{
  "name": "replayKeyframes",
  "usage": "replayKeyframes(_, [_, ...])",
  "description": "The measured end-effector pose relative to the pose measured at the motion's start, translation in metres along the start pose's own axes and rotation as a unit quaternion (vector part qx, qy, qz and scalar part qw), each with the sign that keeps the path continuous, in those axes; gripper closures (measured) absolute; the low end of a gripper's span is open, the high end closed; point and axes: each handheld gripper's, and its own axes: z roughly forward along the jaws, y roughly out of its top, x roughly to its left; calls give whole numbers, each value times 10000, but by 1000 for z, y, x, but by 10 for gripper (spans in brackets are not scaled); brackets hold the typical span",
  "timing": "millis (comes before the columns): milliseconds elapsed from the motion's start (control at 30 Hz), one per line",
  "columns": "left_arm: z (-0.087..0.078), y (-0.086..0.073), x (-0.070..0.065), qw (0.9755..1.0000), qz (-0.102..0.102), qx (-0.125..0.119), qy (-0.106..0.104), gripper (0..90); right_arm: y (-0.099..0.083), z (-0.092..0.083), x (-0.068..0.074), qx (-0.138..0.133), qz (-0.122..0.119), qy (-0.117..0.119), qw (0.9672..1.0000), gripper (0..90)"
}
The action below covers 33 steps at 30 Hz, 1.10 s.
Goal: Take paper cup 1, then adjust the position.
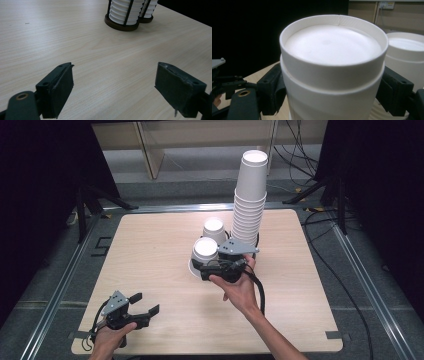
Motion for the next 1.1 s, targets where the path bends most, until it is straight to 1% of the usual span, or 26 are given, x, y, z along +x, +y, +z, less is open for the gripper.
replayKeyframes(67, [-1, 1, -1, 9999, 3, 80, 77, 148, -3, 1, 0, 27, 9, 38, 10000, 207])
replayKeyframes(100, [-1, 0, -1, 10000, -18, -23, -19, 148, -8, 1, -1, 72, 33, 78, 9999, 207])
replayKeyframes(133, [-1, 0, -1, 10000, -13, -10, 13, 148, -10, 0, 0, 116, 79, 102, 9999, 207])
replayKeyframes(167, [-1, 0, -1, 10000, -17, -32, -21, 148, -13, 1, -1, 78, -25, 134, 9999, 207])
replayKeyframes(367, [-1, 0, -2, 9999, -32, -78, -61, 148, -26, 6, 1, 198, 46, 313, 9993, 207])
replayKeyframes(400, [-2, 1, -2, 10000, 17, -32, -53, 148, -28, 7, 1, 217, -7, 341, 9992, 207])
replayKeyframes(433, [-2, 1, -3, 9999, -7, -74, -89, 148, -31, 8, 2, 264, 110, 431, 9987, 207])
replayKeyframes(467, [-2, 1, -3, 9999, 30, -81, -130, 148, -32, 8, 2, 299, 106, 449, 9985, 207])
replayKeyframes(500, [-1, 1, -4, 9996, 11, -193, -225, 148, -34, 10, 3, 254, 102, 555, 9981, 207])
replayKeyframes(533, [0, 1, -5, 9992, 67, -222, -318, 148, -36, 10, 4, 332, 103, 562, 9978, 207])
replayKeyframes(567, [0, 2, -7, 9990, 61, -255, -353, 148, -37, 12, 5, 300, 148, 680, 9971, 207])
replayKeyframes(600, [-1, 2, -8, 9992, 132, -174, -337, 148, -38, 12, 6, 319, 176, 647, 9972, 207])
replayKeyframes(633, [0, 2, -9, 9989, 171, -200, -388, 148, -39, 12, 7, 375, 234, 678, 9967, 207])
replayKeyframes(667, [2, 2, -10, 9982, 198, -296, -482, 148, -40, 14, 8, 342, 173, 716, 9967, 207])
replayKeyframes(700, [3, 2, -11, 9980, 258, -288, -506, 148, -41, 15, 8, 300, 73, 757, 9967, 207])
replayKeyframes(733, [2, 3, -12, 9979, 353, -242, -496, 148, -42, 17, 10, 295, 138, 865, 9957, 207])
replayKeyframes(767, [2, 3, -12, 9979, 353, -242, -496, 148, -42, 17, 10, 295, 138, 865, 9957, 207])
replayKeyframes(800, [4, 3, -13, 9970, 330, -327, -626, 148, -43, 19, 13, 327, 24, 864, 9957, 207])
replayKeyframes(833, [5, 4, -16, 9957, 372, -401, -749, 148, -44, 19, 15, 372, 32, 900, 9952, 207])
replayKeyframes(900, [4, 6, -19, 9946, 480, -402, -824, 147, -46, 22, 18, 357, 18, 1025, 9941, 207])
replayKeyframes(933, [6, 5, -21, 9928, 516, -522, -951, 148, -46, 22, 19, 430, 25, 1025, 9938, 207])
replayKeyframes(967, [6, 5, -21, 9928, 516, -522, -951, 148, -46, 22, 19, 430, 25, 1025, 9938, 207])
replayKeyframes(1000, [6, 6, -24, 9916, 614, -561, -987, 148, -47, 24, 21, 399, -24, 1066, 9935, 207])
replayKeyframes(1033, [7, 6, -25, 9907, 642, -597, -1036, 148, -47, 25, 24, 430, 45, 1149, 9924, 207])
replayKeyframes(1067, [8, 6, -26, 9902, 668, -594, -1075, 147, -48, 26, 26, 407, -67, 1182, 9921, 207])
replayKeyframes(1100, [8, 6, -27, 9899, 698, -580, -1090, 147, -48, 26, 26, 407, -67, 1182, 9921, 207])
